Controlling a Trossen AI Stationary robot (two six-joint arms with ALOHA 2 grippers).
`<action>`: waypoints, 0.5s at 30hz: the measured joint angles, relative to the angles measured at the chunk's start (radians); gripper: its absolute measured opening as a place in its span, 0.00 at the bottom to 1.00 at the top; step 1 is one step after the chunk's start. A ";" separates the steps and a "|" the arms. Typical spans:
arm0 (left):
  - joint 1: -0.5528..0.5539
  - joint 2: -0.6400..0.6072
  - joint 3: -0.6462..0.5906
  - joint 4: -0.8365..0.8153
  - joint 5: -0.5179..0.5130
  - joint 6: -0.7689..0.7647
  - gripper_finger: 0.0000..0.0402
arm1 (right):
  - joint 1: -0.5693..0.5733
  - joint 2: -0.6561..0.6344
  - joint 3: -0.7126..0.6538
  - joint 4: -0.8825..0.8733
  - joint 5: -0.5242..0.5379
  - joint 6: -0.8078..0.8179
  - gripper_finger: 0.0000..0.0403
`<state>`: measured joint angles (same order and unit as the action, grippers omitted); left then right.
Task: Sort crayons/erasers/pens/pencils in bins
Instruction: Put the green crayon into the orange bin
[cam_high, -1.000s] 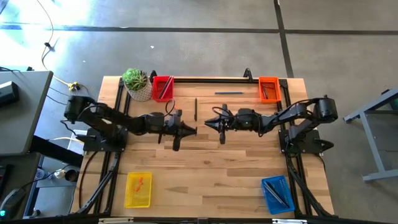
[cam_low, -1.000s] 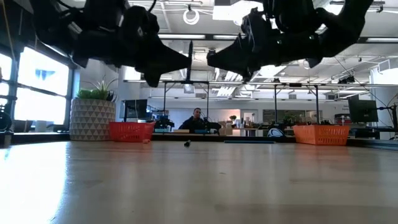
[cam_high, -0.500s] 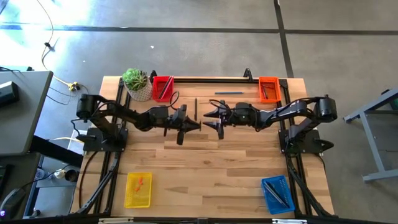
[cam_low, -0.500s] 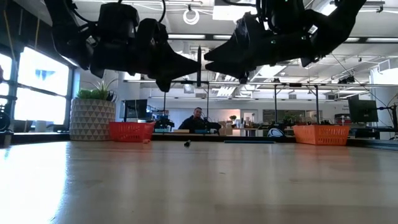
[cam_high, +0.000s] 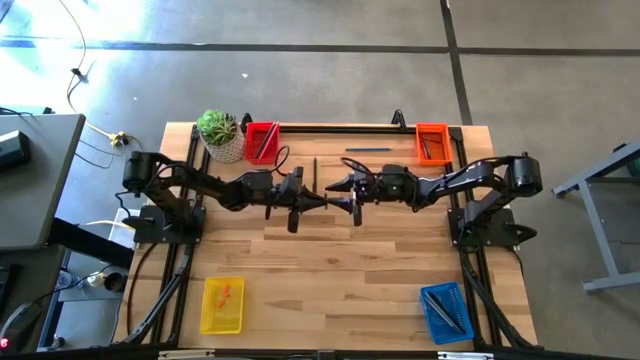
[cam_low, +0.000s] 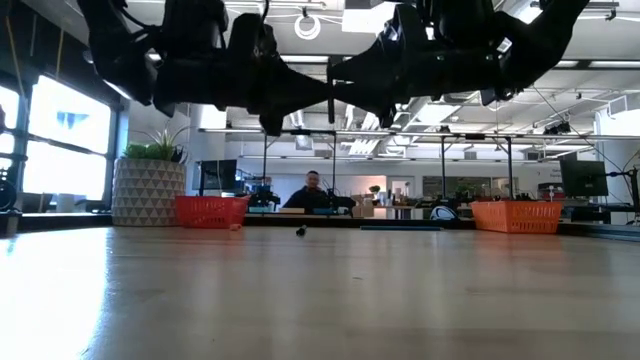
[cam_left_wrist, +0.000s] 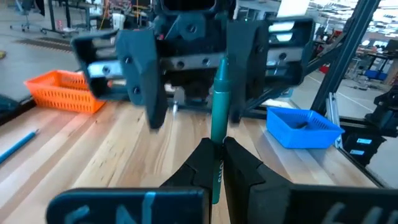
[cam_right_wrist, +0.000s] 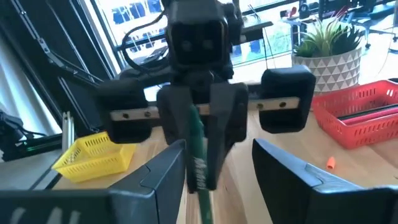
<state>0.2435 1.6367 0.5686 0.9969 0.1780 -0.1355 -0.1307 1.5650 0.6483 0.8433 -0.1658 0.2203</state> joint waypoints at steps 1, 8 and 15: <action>-0.003 0.000 0.010 -0.007 -0.005 0.006 0.00 | 0.000 0.000 0.000 0.001 -0.001 0.000 0.42; -0.004 0.000 0.028 -0.014 -0.007 0.012 0.00 | 0.000 0.000 0.000 0.043 0.001 -0.003 0.29; -0.002 0.000 0.028 -0.015 -0.025 0.008 0.00 | 0.001 0.000 0.000 0.047 -0.008 -0.019 0.11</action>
<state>0.2412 1.6367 0.5964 0.9814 0.1527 -0.1279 -0.1299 1.5650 0.6483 0.8898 -0.1740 0.2015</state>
